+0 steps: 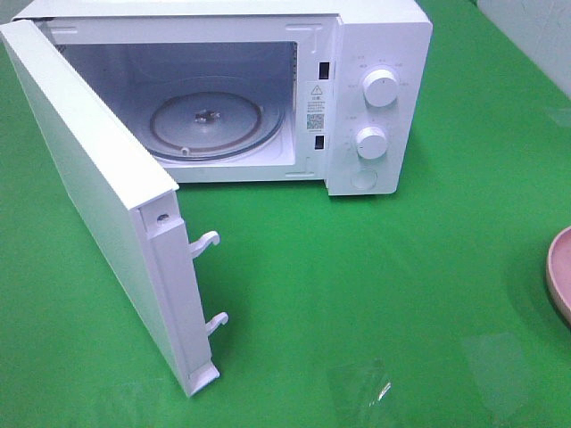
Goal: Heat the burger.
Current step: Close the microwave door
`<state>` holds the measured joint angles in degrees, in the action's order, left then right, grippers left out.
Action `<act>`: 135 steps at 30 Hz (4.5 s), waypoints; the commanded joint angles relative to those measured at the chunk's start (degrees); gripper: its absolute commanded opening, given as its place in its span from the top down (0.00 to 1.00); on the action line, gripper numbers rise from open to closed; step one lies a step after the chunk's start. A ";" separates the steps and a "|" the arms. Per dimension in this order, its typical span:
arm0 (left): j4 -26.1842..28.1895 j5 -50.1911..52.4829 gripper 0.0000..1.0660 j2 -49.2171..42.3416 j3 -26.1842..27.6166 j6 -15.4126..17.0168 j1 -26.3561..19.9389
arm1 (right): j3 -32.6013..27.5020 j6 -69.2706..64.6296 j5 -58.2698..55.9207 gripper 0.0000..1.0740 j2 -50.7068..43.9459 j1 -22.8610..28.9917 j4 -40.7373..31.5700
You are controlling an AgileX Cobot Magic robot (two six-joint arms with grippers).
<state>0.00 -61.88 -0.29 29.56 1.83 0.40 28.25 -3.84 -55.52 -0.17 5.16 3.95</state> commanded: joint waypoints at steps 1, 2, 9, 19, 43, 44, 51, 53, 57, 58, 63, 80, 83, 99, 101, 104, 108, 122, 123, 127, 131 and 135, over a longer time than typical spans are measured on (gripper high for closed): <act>-0.34 0.80 0.06 -0.29 0.00 -0.17 -0.17 | -0.06 0.40 0.34 0.29 -1.60 -0.29 -0.29; -0.34 0.80 0.06 -0.29 0.00 -0.17 -0.17 | -0.06 0.40 0.34 0.29 -1.60 -0.29 -0.29; -0.34 0.80 0.06 -0.29 0.00 -0.17 -0.17 | -0.06 0.40 0.34 0.29 -1.60 -0.29 -0.29; 0.52 1.03 0.06 -0.23 0.23 0.00 -0.17 | -0.06 0.40 0.34 0.29 -1.60 -0.29 -0.29; 1.15 34.49 1.00 26.47 0.52 6.42 -0.17 | -0.06 0.40 0.34 0.29 -1.60 -0.29 -0.29; 1.15 34.49 1.00 26.47 0.52 6.42 -0.17 | -0.06 0.40 0.34 0.29 -1.60 -0.29 -0.29; 1.09 56.32 1.00 37.53 -5.16 6.07 -0.17 | -0.06 0.40 0.34 0.29 -1.60 -0.29 -0.29; 1.09 63.14 1.00 39.94 -7.16 6.07 -0.17 | -0.06 0.40 0.34 0.29 -1.60 -0.29 -0.29; 0.00 77.86 1.00 45.15 -11.69 6.13 -0.17 | -0.06 0.40 0.34 0.29 -1.60 -0.29 -0.29; -0.52 81.02 1.00 46.35 -12.32 6.13 -0.17 | -0.06 0.40 0.34 0.29 -1.60 -0.29 -0.29; -10.03 103.71 1.00 56.95 -17.07 6.36 -0.17 | -0.06 0.40 0.34 0.29 -1.60 -0.29 -0.29; -27.16 115.85 1.00 80.62 -11.86 14.38 -0.06 | -0.06 0.40 0.34 0.29 -1.60 -0.29 -0.29; -27.67 115.05 1.00 82.79 -10.43 15.70 1.43 | -0.06 0.40 0.34 0.29 -1.60 -0.29 -0.29; -23.72 114.02 1.00 92.07 -3.78 14.90 9.57 | -0.06 0.40 0.34 0.29 -1.60 -0.29 -0.29; -22.00 114.02 1.00 93.74 -1.95 14.67 11.17 | -0.06 0.40 0.34 0.29 -1.60 -0.29 -0.29; -21.49 114.02 1.00 93.97 -1.55 14.44 11.46 | -0.06 0.40 0.34 0.29 -1.60 -0.29 -0.29; -20.05 113.90 1.00 95.23 0.46 13.46 12.95 | -0.06 0.40 0.34 0.29 -1.60 -0.29 -0.29; -15.36 110.81 1.00 101.64 10.66 13.35 19.14 | -0.06 0.40 0.34 0.29 -1.60 -0.29 -0.29; -14.55 110.75 1.00 102.79 11.97 13.35 19.88 | -0.06 0.40 0.34 0.29 -1.60 -0.29 -0.29; -14.32 108.75 1.00 104.97 15.58 13.35 21.54 | -0.06 0.40 0.34 0.29 -1.60 -0.29 -0.29; -13.75 107.09 1.00 106.74 19.25 13.35 23.03 | -0.06 0.40 0.34 0.29 -1.60 -0.29 -0.29; -11.34 104.91 1.00 109.43 23.43 13.24 24.92 | -0.06 0.40 0.34 0.29 -1.60 -0.29 -0.29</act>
<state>-16.79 43.83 107.89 49.68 15.24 25.21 28.25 -3.84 -55.58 -0.17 5.16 3.95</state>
